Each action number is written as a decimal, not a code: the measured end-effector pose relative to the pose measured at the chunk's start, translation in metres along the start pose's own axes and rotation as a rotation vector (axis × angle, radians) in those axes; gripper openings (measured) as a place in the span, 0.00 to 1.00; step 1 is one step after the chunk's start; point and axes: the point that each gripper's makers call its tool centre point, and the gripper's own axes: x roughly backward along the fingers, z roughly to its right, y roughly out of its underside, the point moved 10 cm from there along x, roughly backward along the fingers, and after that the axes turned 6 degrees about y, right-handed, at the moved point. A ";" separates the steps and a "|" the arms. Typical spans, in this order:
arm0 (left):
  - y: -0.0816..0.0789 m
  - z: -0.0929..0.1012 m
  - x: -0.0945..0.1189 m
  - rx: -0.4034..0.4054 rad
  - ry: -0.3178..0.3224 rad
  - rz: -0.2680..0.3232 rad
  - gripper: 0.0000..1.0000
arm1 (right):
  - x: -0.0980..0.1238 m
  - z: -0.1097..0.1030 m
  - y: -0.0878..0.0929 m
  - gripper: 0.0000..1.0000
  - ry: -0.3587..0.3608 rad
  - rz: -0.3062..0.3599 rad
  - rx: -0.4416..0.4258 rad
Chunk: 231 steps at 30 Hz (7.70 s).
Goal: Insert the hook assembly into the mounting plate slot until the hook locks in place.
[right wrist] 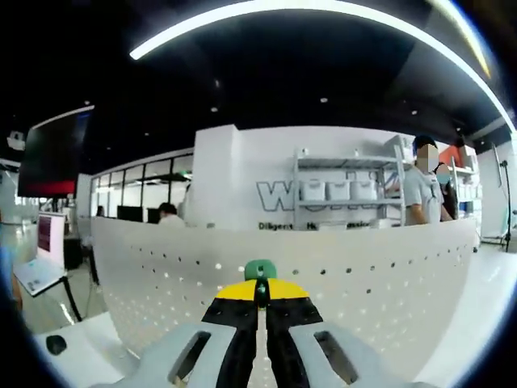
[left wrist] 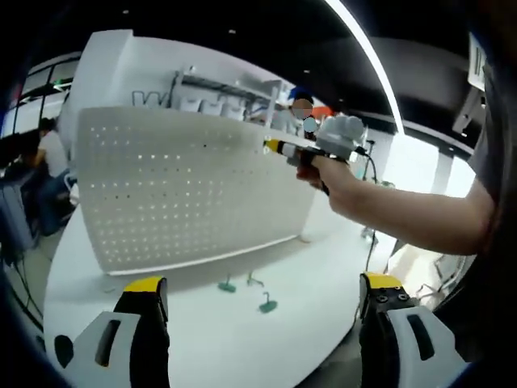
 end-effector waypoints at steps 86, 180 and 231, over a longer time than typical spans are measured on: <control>0.005 -0.007 0.016 0.006 -0.058 0.022 1.00 | 0.006 0.006 -0.024 0.11 0.094 0.047 -0.077; 0.053 0.017 0.034 0.069 -0.058 -0.058 1.00 | 0.213 -0.022 0.154 0.17 -0.622 -0.645 0.222; 0.060 -0.016 0.014 0.139 -0.103 -0.134 1.00 | 0.097 -0.033 0.239 0.15 -0.830 -0.950 0.304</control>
